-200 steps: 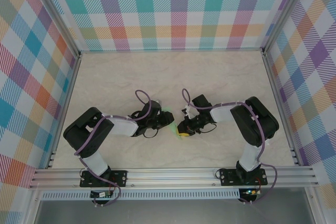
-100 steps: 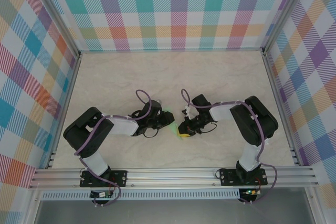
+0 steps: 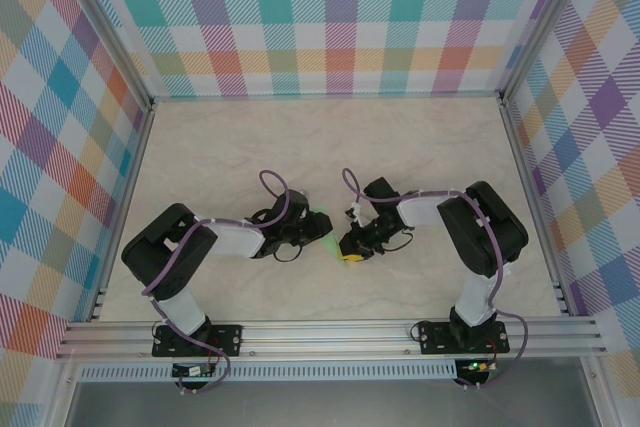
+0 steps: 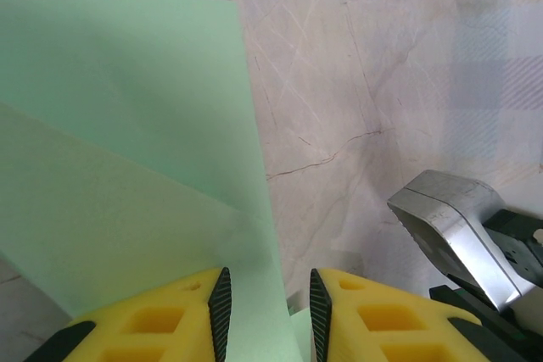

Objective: Fold a paper plane with a square sheet of paper (pick it up from the middle)
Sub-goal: Fold the wing for the fifth time at the center of the table.

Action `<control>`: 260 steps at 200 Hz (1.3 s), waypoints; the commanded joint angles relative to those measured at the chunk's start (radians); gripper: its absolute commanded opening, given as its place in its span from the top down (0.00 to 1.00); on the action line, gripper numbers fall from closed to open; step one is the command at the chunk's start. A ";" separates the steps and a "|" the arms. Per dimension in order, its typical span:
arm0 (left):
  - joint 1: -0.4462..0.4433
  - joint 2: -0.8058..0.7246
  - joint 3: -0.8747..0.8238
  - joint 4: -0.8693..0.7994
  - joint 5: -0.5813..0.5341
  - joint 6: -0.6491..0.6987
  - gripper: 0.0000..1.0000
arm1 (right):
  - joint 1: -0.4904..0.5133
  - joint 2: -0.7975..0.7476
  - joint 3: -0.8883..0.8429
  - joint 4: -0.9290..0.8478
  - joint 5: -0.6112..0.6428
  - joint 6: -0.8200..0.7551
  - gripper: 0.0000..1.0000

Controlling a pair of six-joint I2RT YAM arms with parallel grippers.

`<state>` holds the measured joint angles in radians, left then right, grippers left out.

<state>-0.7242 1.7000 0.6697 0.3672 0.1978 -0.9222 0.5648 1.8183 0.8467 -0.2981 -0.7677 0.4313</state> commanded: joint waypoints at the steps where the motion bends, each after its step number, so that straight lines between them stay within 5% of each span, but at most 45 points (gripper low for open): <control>1: 0.003 0.019 0.014 -0.030 -0.006 0.019 0.68 | 0.004 0.007 0.036 -0.075 0.015 0.011 0.85; 106: 0.003 0.021 0.019 -0.042 -0.004 0.016 0.68 | 0.015 0.120 0.017 -0.213 0.073 -0.112 0.87; 260: 0.009 0.026 0.015 -0.051 -0.008 0.014 0.68 | 0.085 0.039 0.057 -0.345 0.246 -0.046 0.88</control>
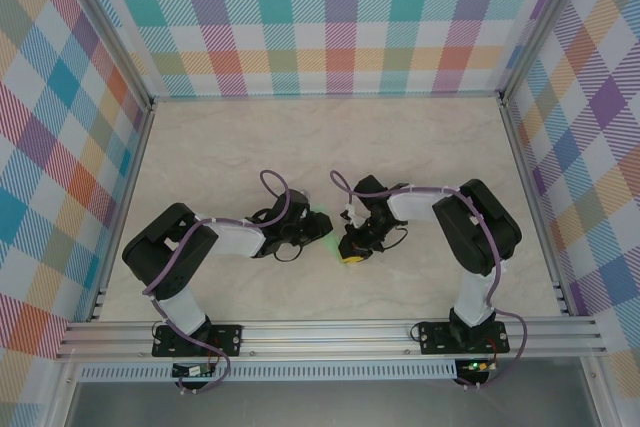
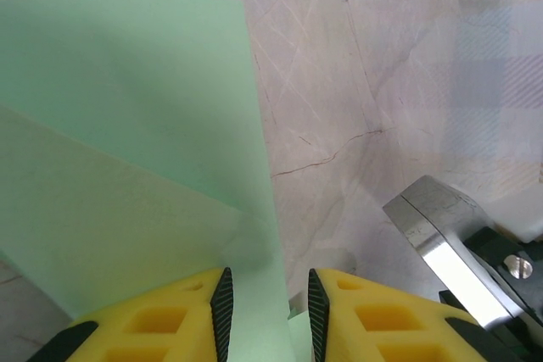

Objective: Fold a paper plane with a square sheet of paper (pick it up from the middle)
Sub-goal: Fold the wing for the fifth time at the center of the table.

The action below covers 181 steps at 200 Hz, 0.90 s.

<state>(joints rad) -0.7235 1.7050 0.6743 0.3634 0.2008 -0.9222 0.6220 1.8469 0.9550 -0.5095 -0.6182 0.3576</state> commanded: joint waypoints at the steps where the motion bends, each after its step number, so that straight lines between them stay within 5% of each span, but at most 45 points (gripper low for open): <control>1: 0.008 0.021 0.010 -0.047 -0.011 0.014 0.68 | 0.028 0.010 -0.052 -0.134 0.096 0.029 0.88; 54: 0.009 0.023 0.014 -0.056 -0.009 0.014 0.69 | 0.032 -0.015 -0.054 -0.151 0.112 0.059 0.86; 146: 0.010 0.020 0.010 -0.066 -0.006 0.024 0.69 | -0.035 -0.279 -0.078 -0.050 0.122 0.146 0.80; 181: 0.009 0.026 0.013 -0.063 -0.001 0.023 0.69 | -0.056 -0.255 -0.078 0.151 -0.076 0.254 0.86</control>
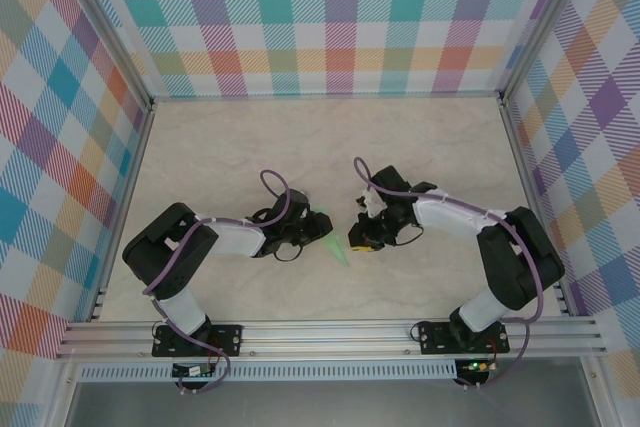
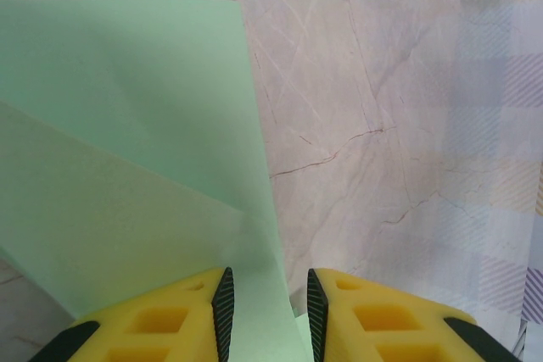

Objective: Fold a paper plane with a square sheet of paper (pick it up from the middle)
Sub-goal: Fold the wing for the fifth time at the center of the table.

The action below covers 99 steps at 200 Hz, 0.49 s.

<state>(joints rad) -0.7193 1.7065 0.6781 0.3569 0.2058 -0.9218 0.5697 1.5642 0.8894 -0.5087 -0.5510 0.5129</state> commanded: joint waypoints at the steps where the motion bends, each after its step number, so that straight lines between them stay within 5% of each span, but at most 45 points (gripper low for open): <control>1: 0.005 0.025 0.009 -0.056 -0.007 0.023 0.69 | -0.004 0.030 -0.012 0.160 -0.146 0.103 0.86; 37: 0.006 0.031 0.014 -0.055 -0.001 0.021 0.69 | 0.002 0.128 -0.001 0.300 -0.240 0.186 0.87; 99: 0.005 0.028 0.011 -0.057 0.003 0.022 0.69 | 0.036 0.249 0.047 0.278 -0.243 0.152 0.85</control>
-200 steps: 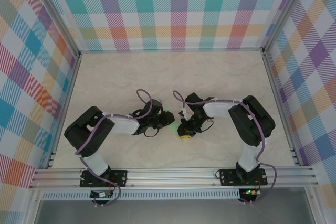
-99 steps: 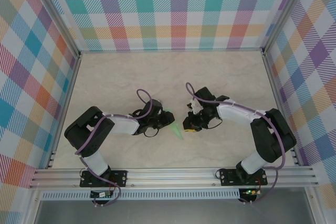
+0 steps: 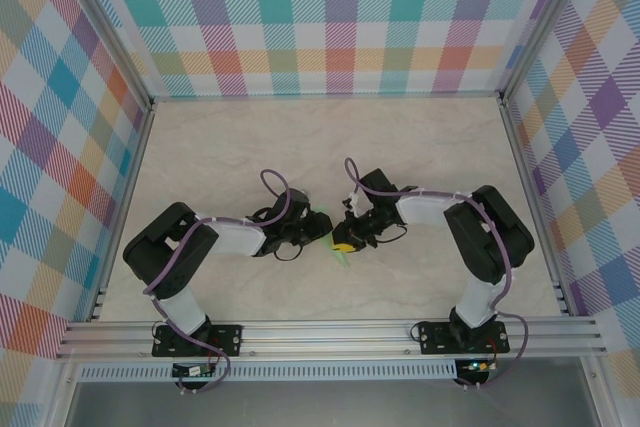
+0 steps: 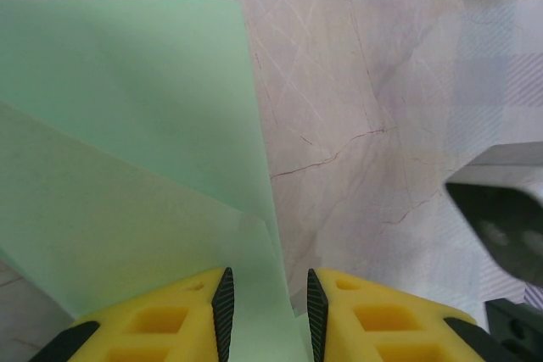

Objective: Fold a paper plane with a square sheet of paper (pick it up from the middle)
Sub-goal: Fold the wing for the fifth time at the center of the table.

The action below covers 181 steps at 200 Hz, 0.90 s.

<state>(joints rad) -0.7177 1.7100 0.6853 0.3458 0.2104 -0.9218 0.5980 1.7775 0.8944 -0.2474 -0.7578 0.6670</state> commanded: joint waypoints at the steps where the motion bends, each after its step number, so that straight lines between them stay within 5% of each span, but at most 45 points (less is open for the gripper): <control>1: 0.004 0.025 0.003 -0.046 -0.002 0.022 0.69 | 0.008 0.037 0.043 0.016 -0.036 -0.003 0.85; 91: 0.005 0.027 0.006 -0.062 -0.006 0.025 0.69 | 0.006 0.106 -0.064 -0.006 0.039 -0.052 0.85; 181: 0.009 0.039 0.011 -0.074 -0.014 0.015 0.69 | 0.043 -0.046 -0.165 -0.048 0.187 -0.175 0.86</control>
<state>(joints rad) -0.7166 1.7119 0.6899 0.3382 0.2119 -0.9192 0.6128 1.7504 0.7685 -0.1757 -0.6704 0.5545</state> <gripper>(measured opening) 0.307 0.146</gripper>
